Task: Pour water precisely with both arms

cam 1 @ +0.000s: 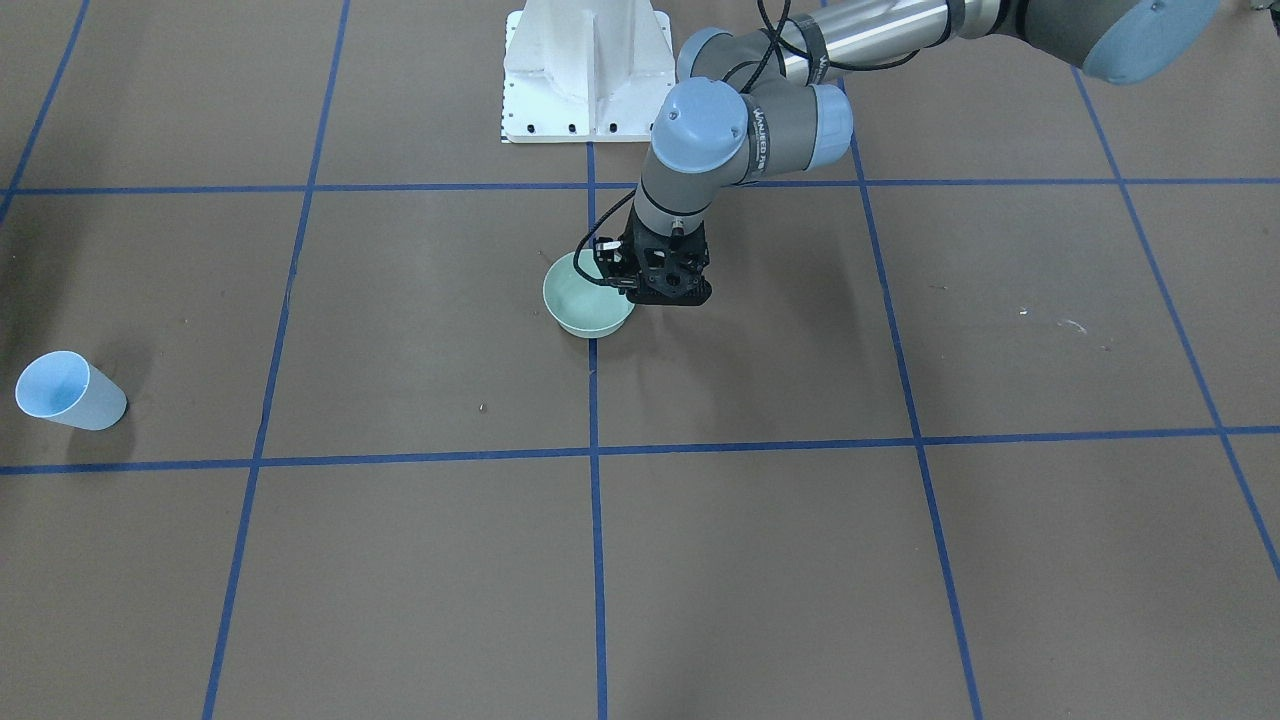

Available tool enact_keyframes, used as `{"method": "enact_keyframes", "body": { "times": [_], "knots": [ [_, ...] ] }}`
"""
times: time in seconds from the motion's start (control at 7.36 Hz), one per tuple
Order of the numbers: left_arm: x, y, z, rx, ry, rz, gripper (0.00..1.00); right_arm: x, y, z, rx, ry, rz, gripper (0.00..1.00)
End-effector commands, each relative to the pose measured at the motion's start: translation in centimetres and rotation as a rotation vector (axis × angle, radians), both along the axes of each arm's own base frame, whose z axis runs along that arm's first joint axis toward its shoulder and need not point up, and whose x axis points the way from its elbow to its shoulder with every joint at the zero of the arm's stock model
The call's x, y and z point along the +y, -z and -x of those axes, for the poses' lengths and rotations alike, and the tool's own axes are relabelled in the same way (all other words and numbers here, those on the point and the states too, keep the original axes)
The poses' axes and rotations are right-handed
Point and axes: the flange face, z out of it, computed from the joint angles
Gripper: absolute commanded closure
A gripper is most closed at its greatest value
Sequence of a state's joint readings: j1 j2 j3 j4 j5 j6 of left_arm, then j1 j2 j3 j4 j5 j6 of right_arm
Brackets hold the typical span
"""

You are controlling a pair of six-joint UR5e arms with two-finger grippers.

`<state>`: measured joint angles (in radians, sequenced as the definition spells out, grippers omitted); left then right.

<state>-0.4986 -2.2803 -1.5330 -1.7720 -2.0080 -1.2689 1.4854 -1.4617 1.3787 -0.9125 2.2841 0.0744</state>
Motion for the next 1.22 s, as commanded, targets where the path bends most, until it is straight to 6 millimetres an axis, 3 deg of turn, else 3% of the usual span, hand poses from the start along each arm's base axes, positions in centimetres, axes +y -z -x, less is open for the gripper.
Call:
{"method": "enact_keyframes", "body": {
  "times": [0.0,0.14,0.41,0.54,0.68,0.82,1.09],
  "knots": [
    [-0.2,-0.3,-0.3,0.009,0.001,-0.004,0.78,0.2,-0.2,-0.1,-0.011,0.003,0.006,0.01],
    [-0.2,0.1,-0.3,0.014,-0.001,-0.005,1.00,0.3,-0.2,-0.2,-0.019,0.006,0.008,0.01],
    [-0.2,1.3,0.1,0.032,0.002,-0.011,1.00,0.1,0.2,-0.6,-0.039,0.009,0.032,0.01],
    [-1.4,2.2,1.9,0.047,0.026,-0.012,1.00,-0.4,0.7,-0.7,-0.044,0.010,0.041,0.01],
    [-3.6,3.2,5.7,0.089,0.030,0.012,1.00,-0.5,0.7,-0.7,-0.044,0.009,0.050,0.01],
    [-5.8,1.4,9.5,0.104,0.021,0.062,1.00,-1.1,1.3,-0.6,-0.043,0.010,0.055,0.01],
    [-7.9,-3.0,16.5,0.106,0.024,0.052,1.00,-1.6,1.8,-0.1,-0.045,0.018,0.069,0.01]
  ]
}}
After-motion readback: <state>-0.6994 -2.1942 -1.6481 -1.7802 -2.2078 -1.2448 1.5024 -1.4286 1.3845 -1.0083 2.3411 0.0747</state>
